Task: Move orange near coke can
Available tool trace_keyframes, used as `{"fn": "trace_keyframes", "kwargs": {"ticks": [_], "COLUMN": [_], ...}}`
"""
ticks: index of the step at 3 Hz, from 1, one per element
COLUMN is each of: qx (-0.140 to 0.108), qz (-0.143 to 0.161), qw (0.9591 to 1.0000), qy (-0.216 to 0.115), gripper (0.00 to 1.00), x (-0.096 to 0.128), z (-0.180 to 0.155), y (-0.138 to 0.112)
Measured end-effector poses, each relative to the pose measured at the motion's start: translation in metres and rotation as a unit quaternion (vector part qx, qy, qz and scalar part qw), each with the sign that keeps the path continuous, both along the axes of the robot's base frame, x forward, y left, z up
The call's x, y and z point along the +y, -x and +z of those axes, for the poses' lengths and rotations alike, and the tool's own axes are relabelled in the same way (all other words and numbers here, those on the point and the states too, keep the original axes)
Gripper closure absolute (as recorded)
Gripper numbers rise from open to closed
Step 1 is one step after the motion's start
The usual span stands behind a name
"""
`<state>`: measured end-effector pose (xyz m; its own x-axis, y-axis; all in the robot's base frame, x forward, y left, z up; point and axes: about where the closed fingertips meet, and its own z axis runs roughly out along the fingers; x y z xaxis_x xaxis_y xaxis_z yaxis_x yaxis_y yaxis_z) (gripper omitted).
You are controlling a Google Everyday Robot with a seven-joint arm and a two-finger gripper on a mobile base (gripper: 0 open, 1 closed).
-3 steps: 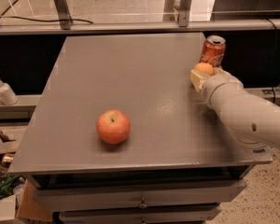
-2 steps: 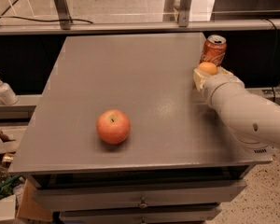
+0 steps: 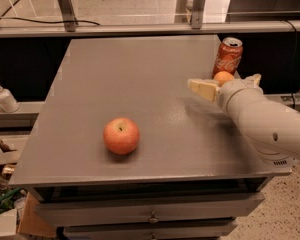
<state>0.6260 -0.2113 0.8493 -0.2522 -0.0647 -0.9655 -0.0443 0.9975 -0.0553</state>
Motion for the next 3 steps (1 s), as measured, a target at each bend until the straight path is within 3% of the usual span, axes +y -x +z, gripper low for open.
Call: {"fn": "trace_keyframes", "kwargs": {"ticks": [2, 3], "qx": [-0.008, -0.014], "qz": [0.045, 0.049], "qw": [0.999, 0.9986], "qy": [-0.002, 0.017], "gripper": [0.0, 0.0], "x": [-0.003, -0.007], "z": [0.011, 0.015], "y": [0.009, 0.013]}}
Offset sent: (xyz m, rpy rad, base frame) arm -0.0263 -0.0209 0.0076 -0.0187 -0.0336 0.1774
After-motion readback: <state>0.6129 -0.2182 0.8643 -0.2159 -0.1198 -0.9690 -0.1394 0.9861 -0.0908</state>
